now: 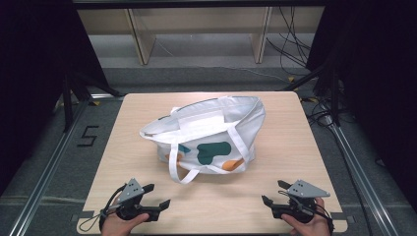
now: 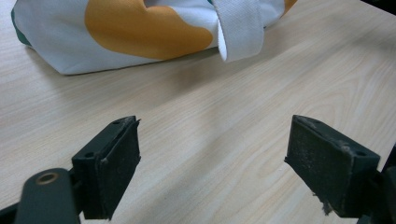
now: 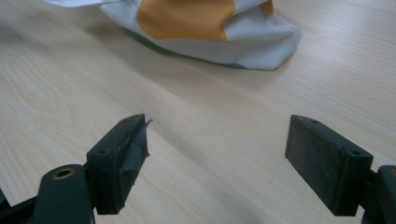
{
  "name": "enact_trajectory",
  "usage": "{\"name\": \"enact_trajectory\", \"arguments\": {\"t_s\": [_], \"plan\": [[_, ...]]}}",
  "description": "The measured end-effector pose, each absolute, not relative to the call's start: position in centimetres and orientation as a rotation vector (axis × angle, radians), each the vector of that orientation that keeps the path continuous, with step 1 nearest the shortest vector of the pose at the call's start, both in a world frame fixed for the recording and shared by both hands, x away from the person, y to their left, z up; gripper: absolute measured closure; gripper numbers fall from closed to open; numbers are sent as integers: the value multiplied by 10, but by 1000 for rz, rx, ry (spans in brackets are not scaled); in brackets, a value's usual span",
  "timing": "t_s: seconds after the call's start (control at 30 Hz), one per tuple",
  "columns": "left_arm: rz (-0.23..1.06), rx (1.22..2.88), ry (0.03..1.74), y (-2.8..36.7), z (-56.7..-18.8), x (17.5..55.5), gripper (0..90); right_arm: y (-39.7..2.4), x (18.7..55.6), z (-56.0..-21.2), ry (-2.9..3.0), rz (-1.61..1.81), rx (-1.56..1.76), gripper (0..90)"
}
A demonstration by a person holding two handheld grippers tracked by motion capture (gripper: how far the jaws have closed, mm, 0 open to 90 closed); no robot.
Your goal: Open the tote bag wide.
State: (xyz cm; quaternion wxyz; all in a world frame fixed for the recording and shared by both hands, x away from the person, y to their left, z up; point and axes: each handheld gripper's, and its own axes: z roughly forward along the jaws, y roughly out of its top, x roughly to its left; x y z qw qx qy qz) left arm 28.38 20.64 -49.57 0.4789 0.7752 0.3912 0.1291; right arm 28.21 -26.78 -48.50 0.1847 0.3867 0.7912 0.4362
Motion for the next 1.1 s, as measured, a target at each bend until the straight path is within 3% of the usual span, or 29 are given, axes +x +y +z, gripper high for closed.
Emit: {"name": "enact_trajectory", "arguments": {"t_s": [0.53, 0.77, 0.83, 0.87, 0.9, 0.93, 1.0, 1.1], "plan": [[333, 1892, 965, 211, -491, 287, 167, -267, 285, -480, 2227, 1248, 1125, 239], [337, 1859, 984, 214, -478, 301, 166, -265, 306, -460, 2224, 1276, 1077, 165], [337, 1840, 986, 215, -470, 306, 167, -264, 311, -455, 2225, 1275, 1048, 194], [347, 1839, 976, 216, -460, 312, 174, -259, 321, -442, 2218, 1288, 997, 289], [347, 1839, 976, 216, -460, 312, 204, -259, 321, -442, 2218, 1288, 997, 289], [349, 1835, 973, 216, -454, 316, 244, -255, 329, -427, 2212, 1289, 969, 392], [365, 1833, 946, 216, -445, 322, 262, -253, 332, -422, 2187, 1308, 962, 433], [369, 1847, 903, 217, -430, 334, 415, -247, 344, -397, 2165, 1322, 899, 564]]}}
